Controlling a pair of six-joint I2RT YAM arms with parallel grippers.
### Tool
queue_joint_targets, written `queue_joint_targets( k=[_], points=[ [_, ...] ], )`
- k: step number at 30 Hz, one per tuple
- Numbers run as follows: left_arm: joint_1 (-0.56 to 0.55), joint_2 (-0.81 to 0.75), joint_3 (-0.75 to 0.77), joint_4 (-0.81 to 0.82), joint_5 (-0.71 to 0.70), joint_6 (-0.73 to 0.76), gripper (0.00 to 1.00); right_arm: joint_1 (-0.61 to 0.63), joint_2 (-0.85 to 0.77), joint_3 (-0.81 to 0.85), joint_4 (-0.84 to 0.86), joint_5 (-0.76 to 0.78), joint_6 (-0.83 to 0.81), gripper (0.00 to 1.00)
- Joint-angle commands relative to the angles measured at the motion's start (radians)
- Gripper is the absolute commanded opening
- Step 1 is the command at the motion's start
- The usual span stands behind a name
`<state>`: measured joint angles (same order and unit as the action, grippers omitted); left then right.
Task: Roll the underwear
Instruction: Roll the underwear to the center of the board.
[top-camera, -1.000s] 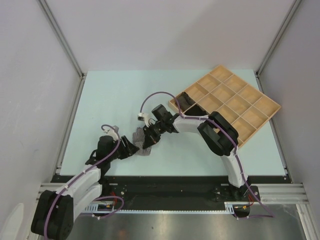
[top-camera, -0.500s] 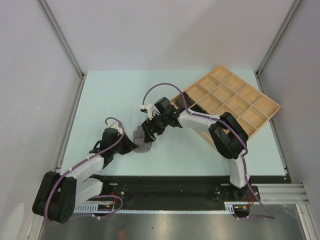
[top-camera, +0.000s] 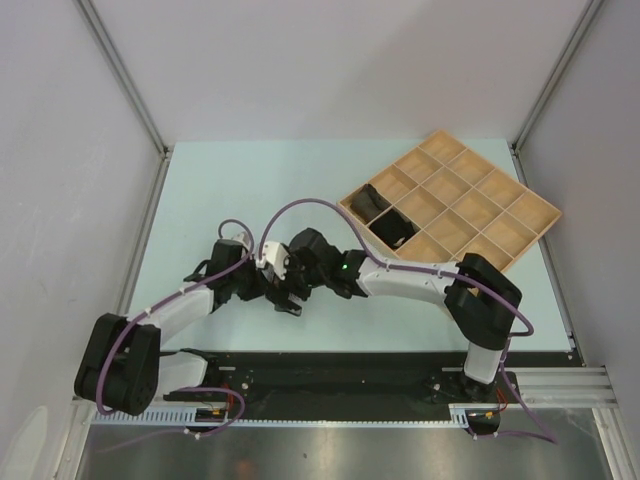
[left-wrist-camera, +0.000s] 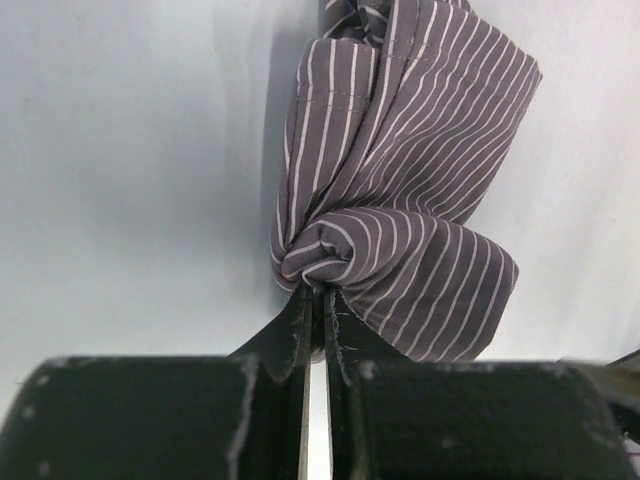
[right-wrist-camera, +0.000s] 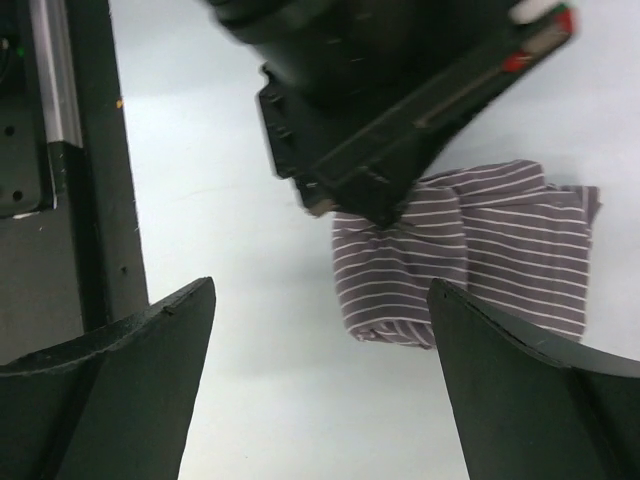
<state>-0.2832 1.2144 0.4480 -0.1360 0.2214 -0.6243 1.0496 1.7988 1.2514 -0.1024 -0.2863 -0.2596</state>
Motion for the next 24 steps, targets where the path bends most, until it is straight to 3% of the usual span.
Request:
queue_joint_targets(
  k=[1, 13, 24],
  points=[
    [-0.001, 0.039, 0.047, -0.043, -0.007, 0.034, 0.06, 0.015, -0.004, -0.026, 0.093, -0.017, -0.067, 0.90],
    [0.001, 0.040, 0.074, -0.062, -0.002, 0.034, 0.06, 0.018, 0.111, -0.052, 0.093, 0.070, -0.110, 0.77],
    [0.012, 0.039, 0.089, -0.065, 0.027, 0.040, 0.06, 0.064, 0.194, -0.106, 0.243, 0.409, -0.124, 0.77]
  ],
)
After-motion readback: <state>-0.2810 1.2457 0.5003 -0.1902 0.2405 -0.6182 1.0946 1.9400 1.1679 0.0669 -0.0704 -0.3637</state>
